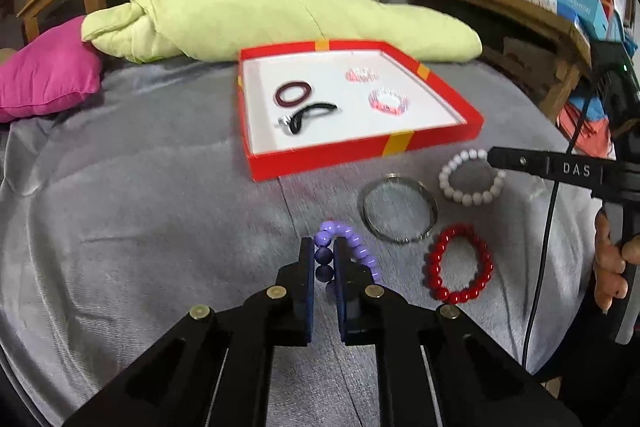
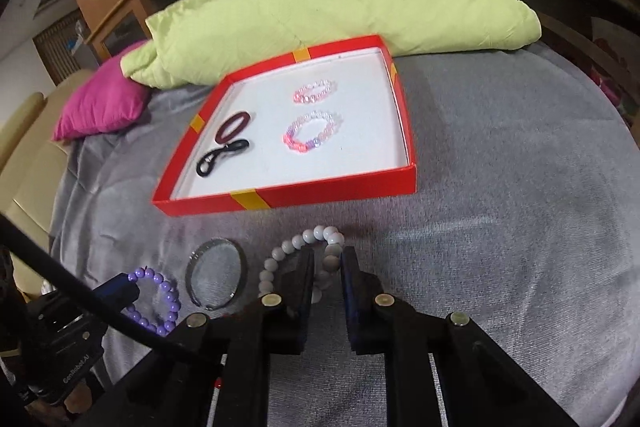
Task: Organize jewelry
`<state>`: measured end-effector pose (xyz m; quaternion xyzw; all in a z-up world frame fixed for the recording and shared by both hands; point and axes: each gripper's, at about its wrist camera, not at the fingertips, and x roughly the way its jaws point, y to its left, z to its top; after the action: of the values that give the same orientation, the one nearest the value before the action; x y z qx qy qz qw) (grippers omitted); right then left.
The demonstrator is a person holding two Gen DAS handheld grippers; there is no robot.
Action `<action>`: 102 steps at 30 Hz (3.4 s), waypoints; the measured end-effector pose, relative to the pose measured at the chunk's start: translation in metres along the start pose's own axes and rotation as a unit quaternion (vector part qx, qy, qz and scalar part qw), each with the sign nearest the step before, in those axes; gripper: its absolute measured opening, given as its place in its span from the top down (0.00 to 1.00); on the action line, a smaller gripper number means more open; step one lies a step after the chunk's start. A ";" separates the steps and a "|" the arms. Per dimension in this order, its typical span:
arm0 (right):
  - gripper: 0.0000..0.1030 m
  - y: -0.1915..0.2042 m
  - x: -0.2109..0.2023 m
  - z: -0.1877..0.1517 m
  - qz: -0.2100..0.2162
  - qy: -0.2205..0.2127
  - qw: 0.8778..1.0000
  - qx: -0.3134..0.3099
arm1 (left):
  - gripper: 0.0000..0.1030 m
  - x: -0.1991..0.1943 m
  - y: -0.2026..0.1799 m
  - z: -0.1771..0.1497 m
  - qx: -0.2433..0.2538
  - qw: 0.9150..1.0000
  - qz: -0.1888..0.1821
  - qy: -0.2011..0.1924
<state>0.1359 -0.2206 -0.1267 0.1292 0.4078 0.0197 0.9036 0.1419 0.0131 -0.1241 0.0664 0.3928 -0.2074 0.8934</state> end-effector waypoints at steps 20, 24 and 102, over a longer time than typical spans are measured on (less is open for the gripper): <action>0.86 -0.018 0.000 0.005 0.024 0.030 0.999 0.038 | 0.91 -0.012 -0.005 0.007 0.004 0.999 0.003 -0.039; 0.41 -0.024 0.008 0.001 0.008 0.048 0.998 0.038 | 0.91 -0.012 -0.005 0.007 0.003 0.999 0.001 -0.036; 0.90 -0.014 0.047 0.095 0.071 0.021 0.996 0.040 | 0.91 0.078 -0.016 0.107 -0.065 0.986 -0.143 -0.046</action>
<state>0.2364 -0.2481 -0.1046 0.1931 0.4170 0.0705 0.8854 0.2545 -0.0562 -0.1078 -0.0587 0.3699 -0.3101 0.8738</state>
